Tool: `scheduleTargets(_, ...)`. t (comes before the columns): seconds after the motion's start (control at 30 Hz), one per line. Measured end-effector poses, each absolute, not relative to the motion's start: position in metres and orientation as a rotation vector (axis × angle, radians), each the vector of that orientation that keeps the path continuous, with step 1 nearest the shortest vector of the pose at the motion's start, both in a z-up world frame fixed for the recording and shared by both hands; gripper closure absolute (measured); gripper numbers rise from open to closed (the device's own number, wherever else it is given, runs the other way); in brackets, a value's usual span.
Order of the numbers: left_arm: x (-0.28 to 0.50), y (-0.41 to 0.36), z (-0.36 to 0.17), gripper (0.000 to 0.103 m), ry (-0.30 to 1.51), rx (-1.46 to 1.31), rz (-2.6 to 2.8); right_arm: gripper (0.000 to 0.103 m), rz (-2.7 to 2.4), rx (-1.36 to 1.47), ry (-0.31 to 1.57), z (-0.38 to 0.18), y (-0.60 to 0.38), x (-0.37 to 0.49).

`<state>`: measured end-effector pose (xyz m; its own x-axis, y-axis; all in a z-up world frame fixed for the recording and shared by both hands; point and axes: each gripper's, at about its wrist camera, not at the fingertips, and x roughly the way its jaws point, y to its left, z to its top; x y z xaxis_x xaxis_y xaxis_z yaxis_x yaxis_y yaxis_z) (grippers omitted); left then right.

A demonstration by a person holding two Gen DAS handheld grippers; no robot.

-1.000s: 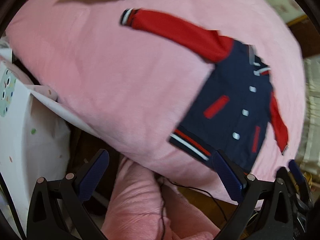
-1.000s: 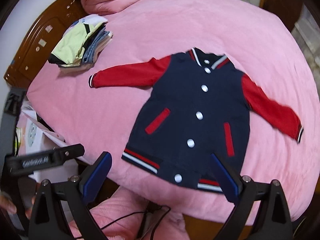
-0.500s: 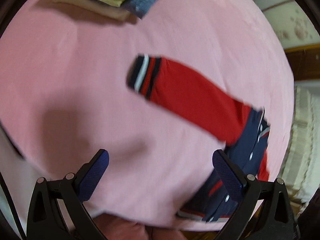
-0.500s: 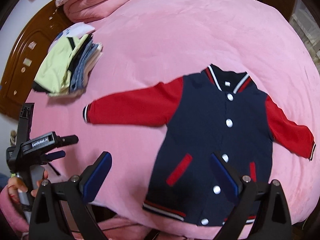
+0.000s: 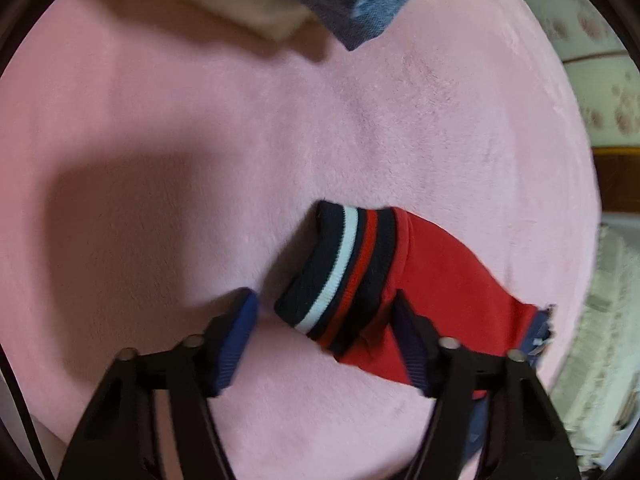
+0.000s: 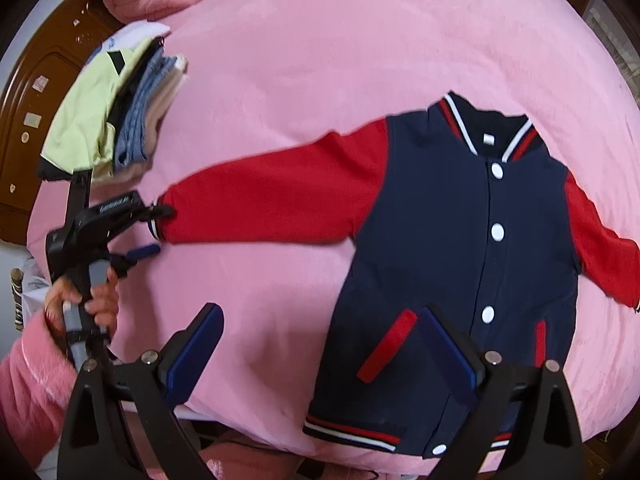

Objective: Fold large clothes
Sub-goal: 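Grasp the striped cuff of a red sleeve with the left tool, then carry the red sleeve across the jacket front toward the right tool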

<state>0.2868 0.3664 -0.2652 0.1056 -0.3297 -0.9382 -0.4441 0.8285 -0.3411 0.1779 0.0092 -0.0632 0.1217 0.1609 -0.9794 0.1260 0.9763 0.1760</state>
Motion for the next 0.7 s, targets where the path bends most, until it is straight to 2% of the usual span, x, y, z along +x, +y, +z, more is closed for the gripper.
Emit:
scheduleTargets(0.03,0.288,0.361,-0.263,0.054,1.488,-0.624,0.094,0.005,0.028,0.236,1.459,-0.064,0.008,0.176)
scheduleTargets(0.23,0.291,0.325,-0.225,0.068,1.438,-0.407,0.123,0.005,0.061,0.251,1.457,-0.061,-0.008,0.168)
scheduleTargets(0.43,0.271,0.285,-0.153,0.072,1.292,-0.442,0.077,0.005,0.110,0.267,1.414,-0.053,-0.042,0.167)
scheduleTargets(0.7,0.240,0.158,-0.075,0.072,1.177,-0.415,-0.153,0.005,0.102,0.298,1.310,-0.043,-0.115,0.154)
